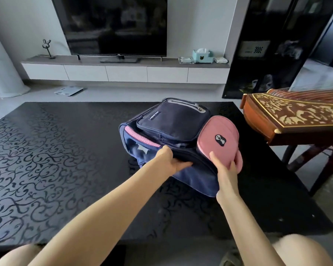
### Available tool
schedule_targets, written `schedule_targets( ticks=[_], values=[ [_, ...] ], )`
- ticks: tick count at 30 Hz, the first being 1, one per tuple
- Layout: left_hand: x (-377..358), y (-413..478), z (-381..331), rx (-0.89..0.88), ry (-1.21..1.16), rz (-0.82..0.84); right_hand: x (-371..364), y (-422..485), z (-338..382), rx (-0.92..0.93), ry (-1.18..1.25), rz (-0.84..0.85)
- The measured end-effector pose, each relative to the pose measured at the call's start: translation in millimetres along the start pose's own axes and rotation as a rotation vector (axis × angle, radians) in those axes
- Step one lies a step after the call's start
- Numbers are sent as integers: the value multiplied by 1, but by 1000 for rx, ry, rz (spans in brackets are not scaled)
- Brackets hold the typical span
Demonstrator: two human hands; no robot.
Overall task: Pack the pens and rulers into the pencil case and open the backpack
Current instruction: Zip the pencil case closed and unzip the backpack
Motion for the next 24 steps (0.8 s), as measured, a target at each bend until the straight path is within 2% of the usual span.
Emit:
schedule_targets(
  ticks=[1, 2, 3, 5, 7, 8, 10, 12, 15, 18, 20, 24],
  values=[
    [0, -1, -3, -37, 143, 30, -1, 10, 6, 0, -27, 32],
    [4, -3, -8, -101, 371, 40, -1, 20, 10, 22, -85, 90],
    [14, -2, -14, -192, 661, -19, 1, 25, 12, 47, -173, 173],
    [41, -8, -48, -556, 1270, -390, 3, 26, 9, 88, -431, 338],
    [62, -17, -79, -892, 1503, -713, 7, 28, 0, 188, -703, 367],
    [73, -12, -89, -937, 1594, -776, 7, 31, -1, 243, -783, 338],
    [93, 18, -97, -802, 1795, -660, 1, 39, 4, 292, -806, 293],
    [103, 40, -100, -719, 1838, -545, -10, 53, 16, 326, -771, 275],
    [102, 56, -102, -776, 1821, -517, -33, 79, 56, 495, -852, 272],
    [85, 62, -91, -752, 1729, -413, -55, 111, 102, 652, -943, 327],
    [60, 66, -78, -745, 1666, -346, -63, 136, 130, 751, -990, 338],
    [-9, 82, -60, -808, 1622, -192, -59, 182, 185, 865, -1117, 246]
  ],
)
Point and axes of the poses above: each hand's wrist, its own y-axis towards the middle knuckle, its own x-axis out of the back of the hand, z = x × y, the point moved 5 cm from there along y, towards the middle knuckle, and after that the axes turned 11 degrees about y, right-handed, at the moved point
